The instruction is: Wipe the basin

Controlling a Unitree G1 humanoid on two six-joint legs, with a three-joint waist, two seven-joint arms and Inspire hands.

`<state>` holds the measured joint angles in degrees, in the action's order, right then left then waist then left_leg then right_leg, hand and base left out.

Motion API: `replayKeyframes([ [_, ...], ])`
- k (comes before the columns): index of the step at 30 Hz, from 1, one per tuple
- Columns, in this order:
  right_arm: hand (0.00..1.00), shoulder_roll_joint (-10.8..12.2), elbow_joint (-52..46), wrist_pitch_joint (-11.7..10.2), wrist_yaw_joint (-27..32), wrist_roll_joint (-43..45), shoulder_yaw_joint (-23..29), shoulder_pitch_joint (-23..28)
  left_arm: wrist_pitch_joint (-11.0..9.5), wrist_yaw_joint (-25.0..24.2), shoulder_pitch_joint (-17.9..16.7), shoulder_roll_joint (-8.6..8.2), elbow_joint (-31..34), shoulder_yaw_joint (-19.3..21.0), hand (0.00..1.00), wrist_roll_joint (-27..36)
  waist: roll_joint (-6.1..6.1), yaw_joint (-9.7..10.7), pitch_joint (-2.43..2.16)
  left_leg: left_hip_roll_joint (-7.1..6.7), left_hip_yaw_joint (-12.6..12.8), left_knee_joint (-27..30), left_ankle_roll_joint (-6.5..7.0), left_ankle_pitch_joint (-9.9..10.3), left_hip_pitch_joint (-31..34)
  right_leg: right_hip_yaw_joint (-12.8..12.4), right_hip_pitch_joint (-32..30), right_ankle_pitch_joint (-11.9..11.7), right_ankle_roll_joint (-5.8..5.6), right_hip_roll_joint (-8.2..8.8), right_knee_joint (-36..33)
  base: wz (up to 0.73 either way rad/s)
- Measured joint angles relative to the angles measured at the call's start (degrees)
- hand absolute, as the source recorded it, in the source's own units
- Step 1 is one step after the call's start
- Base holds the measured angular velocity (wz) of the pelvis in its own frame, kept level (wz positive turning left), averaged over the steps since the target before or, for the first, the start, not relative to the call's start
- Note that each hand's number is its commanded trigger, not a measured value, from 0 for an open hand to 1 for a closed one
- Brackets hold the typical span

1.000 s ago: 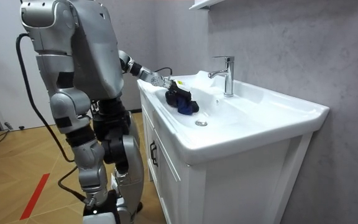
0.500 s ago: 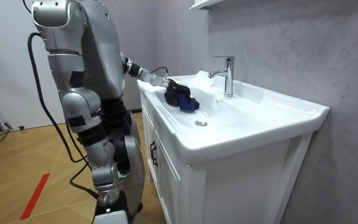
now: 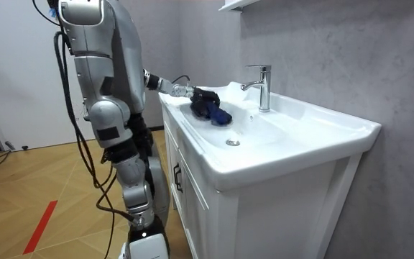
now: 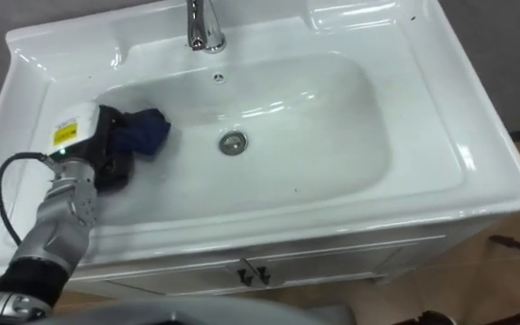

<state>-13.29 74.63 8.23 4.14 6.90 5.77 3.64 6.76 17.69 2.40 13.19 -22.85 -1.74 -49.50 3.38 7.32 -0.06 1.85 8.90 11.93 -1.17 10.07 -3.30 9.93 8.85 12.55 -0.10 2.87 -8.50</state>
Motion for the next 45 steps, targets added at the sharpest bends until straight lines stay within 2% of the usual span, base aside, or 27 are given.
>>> replayKeyframes([
  [4,0.0,-0.02,1.56,-0.06,-0.1,0.05,-0.15,0.35,-0.51,2.83,0.0,0.98,3.92,3.82,1.0,2.8,0.22,-0.07,-0.11,-0.44,-1.08,0.0,0.0,0.0,0.4,0.46,-0.05,0.16,-0.25,0.28,0.01,0.09],
  [11,0.0,-0.03,1.8,0.11,-0.15,-0.01,-0.13,0.85,-0.13,5.91,0.01,1.4,5.04,6.49,1.0,2.93,0.5,-0.18,-0.17,-0.67,-1.64,0.0,0.01,0.0,0.72,1.31,0.04,0.25,-0.39,0.45,0.14,0.06],
  [17,0.0,-0.02,1.68,0.14,-0.17,-0.37,-0.14,1.21,-0.07,5.91,0.01,1.4,5.56,7.04,1.0,4.7,0.71,-1.79,-0.3,-0.69,-1.71,0.03,0.01,0.0,0.67,1.35,0.15,0.24,-0.39,0.44,0.22,0.0],
  [23,0.0,-0.02,1.38,0.08,-0.62,-0.35,-0.1,1.95,-0.11,8.04,0.01,1.93,8.33,11.24,1.0,4.97,0.71,-3.37,-0.29,-0.7,-1.8,0.25,0.02,0.01,0.8,1.3,0.16,0.25,-0.39,0.49,0.37,0.0],
  [27,0.0,-0.03,1.39,0.12,-1.12,-0.32,-0.1,2.18,0.0,8.46,-0.01,2.12,8.34,13.04,1.0,4.84,0.82,-4.2,-0.36,-0.79,-2.87,0.35,0.02,0.01,0.86,1.46,0.27,0.25,-0.39,0.5,0.36,0.01],
  [34,0.0,-0.04,1.56,0.12,-1.85,-0.25,-0.88,2.79,0.42,8.46,-0.53,2.13,8.31,13.35,1.0,4.9,0.77,-4.6,-0.29,-0.89,-3.4,0.79,0.02,0.01,1.25,2.11,0.3,0.26,-0.39,0.53,0.18,0.05],
  [41,0.0,-0.18,1.57,0.63,-1.93,-0.35,-1.26,3.04,0.97,8.39,-4.33,2.11,8.3,12.79,1.0,4.94,0.99,-4.49,-0.17,-1.15,-3.36,0.76,0.06,0.02,1.07,1.87,0.32,0.47,-0.66,0.83,-0.23,0.0],
  [45,0.0,-0.14,1.68,0.66,-2.43,-0.36,-2.35,3.05,1.57,8.02,-4.67,2.09,8.31,12.57,1.0,4.95,0.99,-4.44,-0.12,-1.38,-3.63,0.74,0.15,0.07,1.07,1.93,0.39,0.47,-0.78,0.96,-0.26,0.0],
])
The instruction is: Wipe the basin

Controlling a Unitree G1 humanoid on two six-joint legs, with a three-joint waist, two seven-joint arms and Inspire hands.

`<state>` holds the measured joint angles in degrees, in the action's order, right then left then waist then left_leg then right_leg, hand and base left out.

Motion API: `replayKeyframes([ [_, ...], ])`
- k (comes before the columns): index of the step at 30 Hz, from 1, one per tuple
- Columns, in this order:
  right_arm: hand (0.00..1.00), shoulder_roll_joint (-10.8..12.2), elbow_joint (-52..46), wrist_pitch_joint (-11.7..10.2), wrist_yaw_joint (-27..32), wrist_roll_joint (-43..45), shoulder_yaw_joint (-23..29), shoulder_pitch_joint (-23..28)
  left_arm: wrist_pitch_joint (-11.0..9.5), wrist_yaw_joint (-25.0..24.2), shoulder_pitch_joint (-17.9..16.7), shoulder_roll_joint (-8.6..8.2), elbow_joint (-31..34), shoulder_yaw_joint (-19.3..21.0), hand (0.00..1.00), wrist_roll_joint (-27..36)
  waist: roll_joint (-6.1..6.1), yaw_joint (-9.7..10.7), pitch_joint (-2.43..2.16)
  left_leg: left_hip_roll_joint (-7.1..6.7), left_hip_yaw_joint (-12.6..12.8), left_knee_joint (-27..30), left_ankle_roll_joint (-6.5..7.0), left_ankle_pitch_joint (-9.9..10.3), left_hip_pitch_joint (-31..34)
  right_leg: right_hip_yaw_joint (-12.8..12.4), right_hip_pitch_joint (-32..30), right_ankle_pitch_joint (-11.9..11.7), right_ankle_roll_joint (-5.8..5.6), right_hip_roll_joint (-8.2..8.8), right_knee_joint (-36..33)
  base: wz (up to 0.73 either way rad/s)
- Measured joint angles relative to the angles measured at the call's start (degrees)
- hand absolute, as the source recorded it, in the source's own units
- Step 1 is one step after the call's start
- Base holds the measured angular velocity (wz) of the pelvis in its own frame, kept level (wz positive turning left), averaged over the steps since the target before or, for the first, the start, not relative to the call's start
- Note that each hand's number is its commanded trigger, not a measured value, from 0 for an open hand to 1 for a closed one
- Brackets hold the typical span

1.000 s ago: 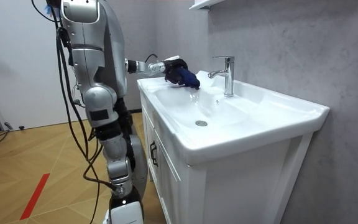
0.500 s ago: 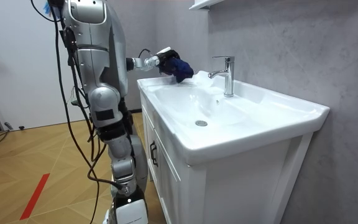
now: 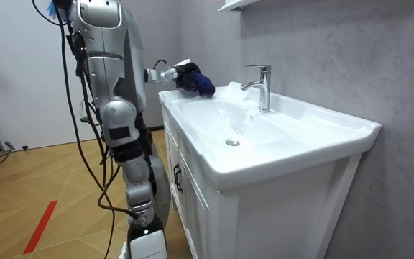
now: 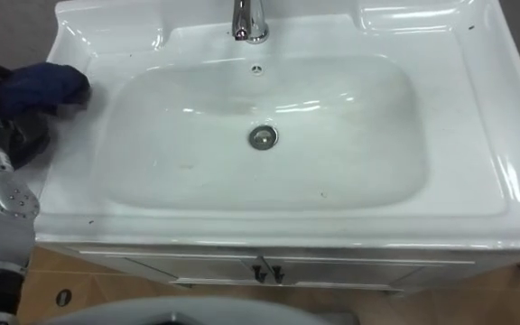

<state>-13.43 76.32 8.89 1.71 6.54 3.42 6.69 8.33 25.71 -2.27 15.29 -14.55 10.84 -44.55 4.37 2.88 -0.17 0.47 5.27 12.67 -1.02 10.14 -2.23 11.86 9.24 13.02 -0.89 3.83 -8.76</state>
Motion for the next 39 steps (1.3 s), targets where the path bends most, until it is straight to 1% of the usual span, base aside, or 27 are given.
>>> replayKeyframes([
  [3,0.0,0.02,0.04,0.0,-0.01,-0.07,-0.5,-0.04,0.0,-0.05,-0.07,-0.08,-0.02,-0.04,1.0,-0.01,0.0,0.0,0.06,-0.07,-0.02,-0.09,0.02,0.01,-0.17,-0.02,0.18,-0.02,-0.04,0.04,0.01,0.0],
  [4,0.0,0.0,0.03,0.0,0.0,-0.52,-1.11,0.07,0.01,-0.05,-0.44,-0.11,-0.01,-0.18,1.0,-0.01,-0.09,0.0,0.16,-0.07,-0.02,-0.39,0.02,0.01,-0.51,-0.05,0.39,-0.01,-0.04,0.05,0.06,0.0],
  [5,0.0,0.01,-0.03,-0.02,-0.02,-0.73,-1.21,0.05,0.01,-0.05,-0.68,-0.12,-0.01,-0.37,1.0,0.0,0.03,0.01,0.13,-0.08,-0.02,-0.48,0.02,0.01,-0.69,-0.06,0.51,-0.01,-0.05,0.04,0.1,0.0],
  [6,0.0,0.0,-0.06,-0.01,-0.06,-1.47,-1.69,0.09,0.06,-0.09,-1.14,-0.23,-0.01,-0.9,1.0,0.01,0.04,0.0,0.26,-0.12,-0.03,-0.55,0.02,0.01,-0.98,-0.05,0.75,0.01,-0.09,0.06,0.14,0.0],
  [9,0.0,0.01,-0.06,-0.03,-0.43,-1.81,-2.18,0.05,0.12,-0.51,-1.92,-0.32,-0.02,-2.29,1.0,0.0,0.29,0.0,0.35,-0.13,-0.13,-0.72,0.02,0.01,-1.05,-0.03,0.74,0.02,-0.09,0.05,0.14,0.0],
  [13,0.0,-0.02,-0.21,-0.05,-1.13,-1.83,-2.18,-0.1,0.13,-0.62,-1.97,-0.37,-0.01,-2.8,1.0,0.0,0.35,0.17,0.3,-0.21,-0.6,-0.79,0.02,0.01,-1.06,-0.02,0.76,0.04,-0.1,0.07,0.15,0.0],
  [22,0.0,-0.02,-0.21,-0.05,-1.73,-1.83,-2.18,-0.36,0.13,-0.62,-1.98,-0.37,-0.01,-2.8,1.0,-0.01,0.36,0.18,0.27,-0.26,-0.69,-0.85,0.03,0.0,-1.18,-0.03,0.84,0.04,-0.11,0.09,0.12,0.0],
  [23,0.0,-0.02,-0.21,-0.05,-1.81,-1.83,-2.18,-0.36,0.13,-0.62,-1.98,-0.37,-0.02,-2.8,0.97,0.0,0.27,0.18,0.32,-0.26,-0.69,-0.85,0.03,0.0,-1.21,-0.05,0.85,0.04,-0.11,0.09,0.11,0.0],
  [24,0.0,-0.02,-0.36,-0.05,-1.9,-1.82,-2.17,-0.37,0.13,-0.63,-2.03,-0.37,-0.02,-2.8,0.18,-0.01,0.19,0.16,0.35,-0.26,-0.69,-0.87,0.03,0.0,-1.24,-0.1,0.84,0.04,-0.11,0.09,0.1,0.0],
  [25,0.0,-0.02,-0.47,-0.05,-1.92,-1.81,-2.17,-0.38,0.13,-0.67,-2.05,-0.37,-0.02,-2.8,0.0,-0.01,0.19,0.16,0.35,-0.26,-0.69,-0.87,0.03,0.0,-1.25,-0.12,0.84,0.04,-0.11,0.09,0.1,0.0],
  [26,0.0,-0.02,-0.54,-0.06,-1.95,-1.8,-2.16,-0.38,0.13,-0.96,-2.09,-0.38,-0.02,-2.8,0.0,-0.01,-0.06,0.15,0.44,-0.26,-0.69,-0.89,0.03,0.0,-1.25,-0.09,0.83,0.04,-0.11,0.09,0.11,0.0],
  [29,0.0,-0.02,-0.92,-0.08,-2.34,-2.04,-2.18,-0.4,0.13,-1.46,-2.52,-0.46,-0.2,-3.06,0.0,0.15,-0.29,0.18,0.3,-0.27,-0.7,-0.9,0.03,0.0,-1.25,0.05,0.84,0.05,-0.13,0.09,0.11,0.0],
  [33,0.0,-0.02,-1.14,-0.16,-2.57,-2.58,-2.17,-0.68,-0.03,-1.56,-2.61,-0.72,-0.69,-4.35,0.0,0.14,-0.68,0.08,0.0,-0.27,-0.8,-0.9,0.03,0.0,-1.28,0.34,0.99,0.05,-0.12,0.09,0.11,0.0],
  [39,0.0,-0.02,-1.26,-0.33,-2.37,-3.71,-2.18,-0.99,-0.03,-1.75,-2.69,-0.85,-1.28,-4.41,0.0,0.14,-0.83,0.11,-0.06,-0.28,-0.91,-0.86,0.03,0.0,-1.47,0.55,1.29,0.05,-0.12,0.1,0.12,0.0],
])
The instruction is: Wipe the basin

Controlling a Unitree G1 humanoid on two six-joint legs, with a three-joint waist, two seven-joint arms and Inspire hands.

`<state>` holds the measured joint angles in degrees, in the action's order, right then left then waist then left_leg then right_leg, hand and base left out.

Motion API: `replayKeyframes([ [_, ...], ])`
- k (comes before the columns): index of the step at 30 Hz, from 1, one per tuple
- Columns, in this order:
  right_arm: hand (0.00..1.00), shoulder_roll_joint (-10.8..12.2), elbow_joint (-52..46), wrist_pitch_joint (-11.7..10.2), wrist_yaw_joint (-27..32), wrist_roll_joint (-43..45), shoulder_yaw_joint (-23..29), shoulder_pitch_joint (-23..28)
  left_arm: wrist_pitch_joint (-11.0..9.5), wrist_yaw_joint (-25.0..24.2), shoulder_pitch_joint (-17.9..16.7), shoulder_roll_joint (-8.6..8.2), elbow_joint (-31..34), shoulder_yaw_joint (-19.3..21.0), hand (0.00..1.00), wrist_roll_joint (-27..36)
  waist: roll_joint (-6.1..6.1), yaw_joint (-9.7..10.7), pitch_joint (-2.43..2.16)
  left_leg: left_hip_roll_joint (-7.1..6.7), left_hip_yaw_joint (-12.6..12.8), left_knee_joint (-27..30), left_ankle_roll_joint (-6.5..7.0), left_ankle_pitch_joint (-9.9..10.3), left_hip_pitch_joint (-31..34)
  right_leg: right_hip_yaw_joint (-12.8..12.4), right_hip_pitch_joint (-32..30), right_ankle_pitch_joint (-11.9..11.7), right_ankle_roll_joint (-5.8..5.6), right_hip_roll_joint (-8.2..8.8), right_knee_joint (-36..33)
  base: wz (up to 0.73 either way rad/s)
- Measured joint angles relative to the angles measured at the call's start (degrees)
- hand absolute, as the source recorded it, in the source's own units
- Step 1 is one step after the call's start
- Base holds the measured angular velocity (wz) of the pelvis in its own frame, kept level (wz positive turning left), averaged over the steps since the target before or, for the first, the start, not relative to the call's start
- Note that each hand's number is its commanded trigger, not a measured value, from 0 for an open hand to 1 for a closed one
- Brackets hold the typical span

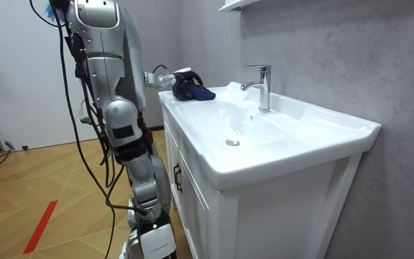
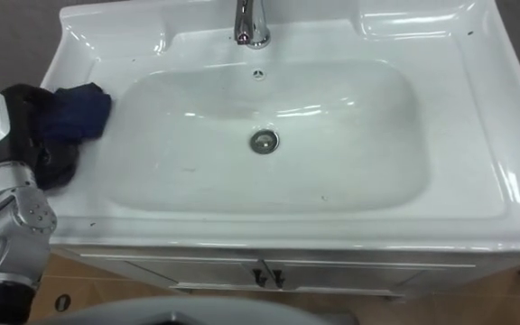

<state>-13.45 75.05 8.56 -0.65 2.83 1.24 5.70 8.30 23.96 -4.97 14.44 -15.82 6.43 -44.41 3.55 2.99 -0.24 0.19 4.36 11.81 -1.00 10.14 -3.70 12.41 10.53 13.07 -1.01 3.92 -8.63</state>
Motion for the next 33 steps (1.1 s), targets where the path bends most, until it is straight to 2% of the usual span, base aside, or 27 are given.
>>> replayKeyframes([
  [8,0.0,-0.01,-0.04,-0.46,-0.39,-0.41,-0.04,-0.07,-0.1,0.01,0.02,0.0,0.0,0.0,0.0,1.64,0.07,0.04,-0.01,0.0,-0.07,0.03,0.0,0.0,-0.02,0.07,0.05,0.0,0.0,-0.01,0.06,0.0],
  [15,0.0,-0.19,0.0,-0.5,-0.33,-0.39,-0.03,-0.03,-0.11,0.06,0.03,0.0,0.01,0.0,0.0,1.79,0.74,0.06,0.07,-0.05,-0.42,0.02,0.0,0.0,-0.05,0.14,0.4,0.0,0.0,-0.05,0.8,0.0],
  [20,0.0,-0.19,0.0,-1.12,-0.32,-0.6,-0.12,-0.23,-0.59,0.28,0.22,0.01,0.15,0.03,0.0,5.42,0.83,-0.09,0.11,-0.12,-0.5,0.01,0.0,0.0,0.08,0.34,0.41,0.01,0.0,-0.04,0.83,0.0],
  [24,0.0,-0.19,0.26,-2.1,-0.03,-0.9,-1.4,-0.71,-1.89,0.62,0.38,0.0,0.87,0.03,0.0,8.97,0.68,-0.08,0.32,-0.18,-0.54,0.01,0.0,0.0,0.15,0.4,0.42,0.08,-0.05,-0.01,0.86,0.0],
  [28,0.0,-0.14,0.65,-2.91,0.49,-0.42,-2.02,-0.84,-3.08,1.59,0.43,0.0,3.43,0.07,0.0,9.01,0.52,0.03,0.71,-0.21,-0.64,0.04,0.0,0.0,0.43,0.4,0.27,0.13,-0.09,-0.02,0.95,0.02],
  [31,0.0,-0.1,0.66,-2.92,0.57,-0.05,-2.23,-0.75,-4.5,2.52,0.42,-0.02,5.7,0.09,0.0,9.18,0.3,0.0,0.79,-0.27,-0.77,0.06,0.0,0.0,0.54,0.42,0.2,0.21,-0.1,0.01,0.94,0.0],
  [33,0.0,0.14,0.78,-3.17,0.61,-0.06,-2.25,-0.68,-5.83,2.87,0.4,-0.33,8.71,0.08,0.0,12.22,-0.14,-0.16,0.77,-0.28,-0.8,-0.12,-0.01,0.0,0.4,0.42,0.2,0.21,-0.09,0.01,0.94,0.0],
])
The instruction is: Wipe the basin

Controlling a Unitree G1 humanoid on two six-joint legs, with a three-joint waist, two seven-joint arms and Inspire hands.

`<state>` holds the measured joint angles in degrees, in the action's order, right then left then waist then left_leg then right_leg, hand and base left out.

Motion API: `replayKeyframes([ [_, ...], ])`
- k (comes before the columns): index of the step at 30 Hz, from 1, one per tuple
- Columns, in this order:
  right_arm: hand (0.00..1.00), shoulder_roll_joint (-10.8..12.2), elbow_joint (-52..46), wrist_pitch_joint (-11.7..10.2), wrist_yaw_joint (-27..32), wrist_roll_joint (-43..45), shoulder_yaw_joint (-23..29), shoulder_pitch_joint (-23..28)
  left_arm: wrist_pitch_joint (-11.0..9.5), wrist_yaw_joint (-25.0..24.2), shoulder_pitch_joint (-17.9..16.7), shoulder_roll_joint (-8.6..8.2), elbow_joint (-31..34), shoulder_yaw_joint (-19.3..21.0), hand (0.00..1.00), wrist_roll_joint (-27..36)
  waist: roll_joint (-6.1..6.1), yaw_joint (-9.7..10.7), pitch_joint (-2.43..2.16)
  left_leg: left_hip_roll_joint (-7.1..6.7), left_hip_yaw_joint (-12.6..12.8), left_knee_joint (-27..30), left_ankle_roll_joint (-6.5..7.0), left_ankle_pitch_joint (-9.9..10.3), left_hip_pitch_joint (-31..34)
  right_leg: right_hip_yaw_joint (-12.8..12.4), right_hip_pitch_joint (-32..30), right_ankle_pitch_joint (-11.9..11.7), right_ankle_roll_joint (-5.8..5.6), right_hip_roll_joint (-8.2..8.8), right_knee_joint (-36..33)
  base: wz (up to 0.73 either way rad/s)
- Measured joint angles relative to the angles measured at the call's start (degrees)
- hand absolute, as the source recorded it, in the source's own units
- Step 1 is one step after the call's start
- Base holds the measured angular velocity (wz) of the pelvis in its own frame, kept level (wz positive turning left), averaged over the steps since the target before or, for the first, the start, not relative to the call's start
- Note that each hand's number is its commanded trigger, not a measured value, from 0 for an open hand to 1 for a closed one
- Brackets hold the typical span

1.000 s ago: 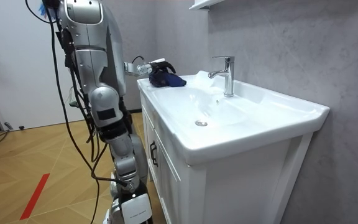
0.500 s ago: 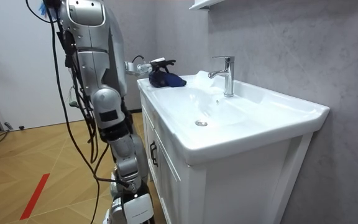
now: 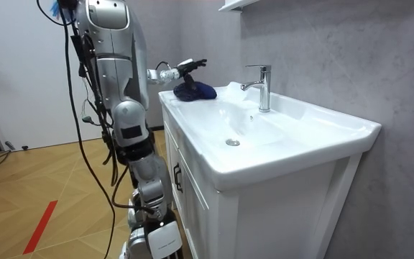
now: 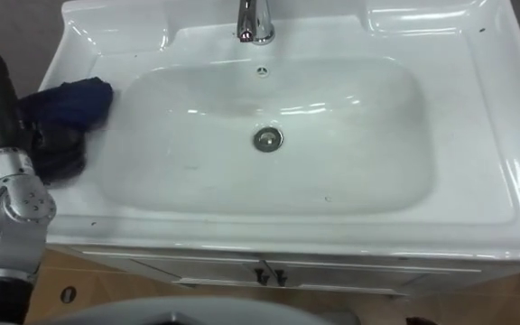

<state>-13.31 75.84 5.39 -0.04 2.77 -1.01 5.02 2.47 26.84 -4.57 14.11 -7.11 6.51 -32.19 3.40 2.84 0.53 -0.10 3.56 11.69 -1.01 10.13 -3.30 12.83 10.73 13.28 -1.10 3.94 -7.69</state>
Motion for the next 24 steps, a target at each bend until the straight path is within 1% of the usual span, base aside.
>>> replayKeyframes([
  [1,0.0,0.02,0.28,-0.41,-0.12,0.01,-0.01,-0.11,-0.55,0.0,-0.01,0.01,1.62,0.01,0.0,2.85,-0.18,-0.01,-0.07,-0.01,0.04,0.0,0.0,0.0,-0.04,0.01,0.06,0.0,0.0,0.02,0.02,0.0],
  [4,0.0,0.0,0.68,-0.65,-0.13,0.02,-0.05,-0.33,-1.44,0.02,-0.01,0.02,3.73,0.04,0.0,6.91,-0.59,-0.01,-0.22,-0.05,0.14,-0.05,0.0,0.0,-0.2,0.04,0.15,-0.02,0.0,0.07,-0.01,-0.02],
  [6,0.0,0.01,0.88,-0.69,-0.24,0.05,-0.09,-0.3,-1.86,0.02,0.0,0.02,4.73,0.08,0.0,10.27,-0.74,0.01,-0.51,-0.05,0.14,-0.09,0.0,0.0,-0.34,-0.02,0.21,-0.03,0.01,0.07,-0.06,0.0],
  [7,0.0,0.0,0.9,-0.7,-0.24,0.05,-0.09,-0.28,-1.93,0.05,0.0,0.02,5.19,0.12,0.0,11.2,-0.79,0.01,-0.5,-0.05,0.14,-0.09,0.0,0.0,-0.35,-0.02,0.21,-0.03,0.01,0.07,-0.06,0.0],
  [9,0.0,-0.02,0.97,-0.78,-0.25,0.1,0.03,0.13,-2.88,0.18,0.0,0.02,6.64,0.12,0.0,14.21,-0.92,0.01,-0.5,-0.05,0.13,-0.08,0.0,0.0,-0.36,0.04,0.27,-0.04,0.01,0.07,-0.11,0.0],
  [15,0.0,-0.02,1.01,-0.91,-0.79,0.08,0.01,0.92,-4.71,0.31,0.0,0.04,7.12,0.13,0.0,16.27,-0.71,0.04,-0.54,-0.04,0.14,0.04,0.01,0.0,-0.32,-0.05,0.31,-0.04,-0.01,0.07,-0.13,0.0],
  [17,0.0,-0.02,1.0,-1.0,-1.0,0.09,0.02,0.91,-5.05,0.36,0.0,0.05,7.11,0.13,0.0,16.45,-0.7,0.03,-0.55,-0.04,0.13,0.04,0.01,0.0,-0.33,-0.06,0.31,-0.04,-0.01,0.07,-0.14,0.0],
  [21,0.0,-0.02,0.98,-1.07,-1.59,0.08,-0.03,0.87,-5.06,0.45,0.0,0.09,7.11,0.13,0.0,16.44,-0.76,0.0,-0.51,-0.04,0.02,0.03,0.01,0.0,-0.32,-0.07,0.32,-0.04,-0.01,0.06,-0.2,0.0],
  [24,0.0,-0.02,0.99,-1.07,-1.55,0.1,-0.05,0.85,-5.06,1.57,0.0,0.13,7.11,0.13,0.0,16.44,-0.79,-0.02,-0.5,-0.07,-0.21,0.01,0.01,0.0,-0.32,0.02,0.39,-0.05,-0.01,0.03,-0.17,0.0],
])
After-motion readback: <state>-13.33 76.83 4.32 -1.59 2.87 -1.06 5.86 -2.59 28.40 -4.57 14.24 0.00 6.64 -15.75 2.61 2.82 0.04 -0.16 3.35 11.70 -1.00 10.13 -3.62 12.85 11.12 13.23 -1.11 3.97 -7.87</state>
